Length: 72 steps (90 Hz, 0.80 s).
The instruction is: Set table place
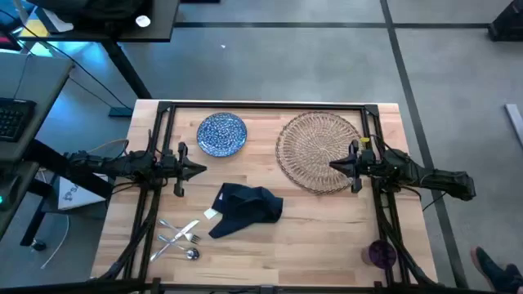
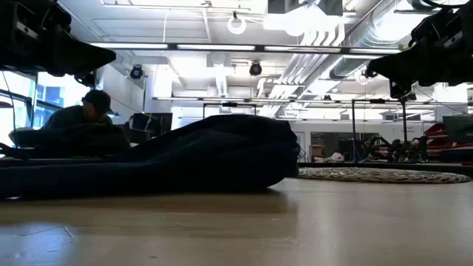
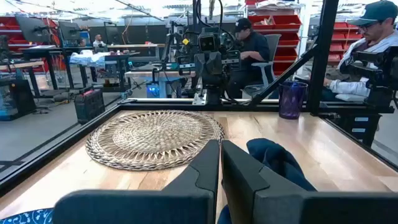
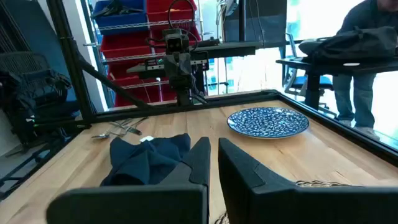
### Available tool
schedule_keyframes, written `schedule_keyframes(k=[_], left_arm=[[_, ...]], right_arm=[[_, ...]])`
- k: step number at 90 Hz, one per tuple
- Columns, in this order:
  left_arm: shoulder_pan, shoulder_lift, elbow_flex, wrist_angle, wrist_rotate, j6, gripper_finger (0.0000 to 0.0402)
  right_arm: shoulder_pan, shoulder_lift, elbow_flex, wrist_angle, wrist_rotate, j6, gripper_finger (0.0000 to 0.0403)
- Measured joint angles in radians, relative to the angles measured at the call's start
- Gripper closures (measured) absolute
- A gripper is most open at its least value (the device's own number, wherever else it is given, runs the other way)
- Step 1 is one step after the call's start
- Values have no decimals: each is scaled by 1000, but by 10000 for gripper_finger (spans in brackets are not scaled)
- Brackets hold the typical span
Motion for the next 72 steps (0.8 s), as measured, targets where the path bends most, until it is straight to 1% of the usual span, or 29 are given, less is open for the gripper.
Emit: schedule_keyframes(k=[49,56,59,62,68,72], left_arm=[[0,0,0,0,0,0,402],[0,0,0,11,-7,-5,402],[0,1,-1,32,-23,-10,402],[0,0,-1,64,-38,-30,402],[0,0,-1,144,-40,-128,402],[0,0,-1,189,-33,-201,402]], right_arm=[[0,0,0,0,1,0,402],[0,0,0,13,10,-25,402],[0,0,0,33,9,3,402],[2,0,0,65,9,67,402],[3,0,0,130,9,188,402],[3,0,0,167,9,225,402]])
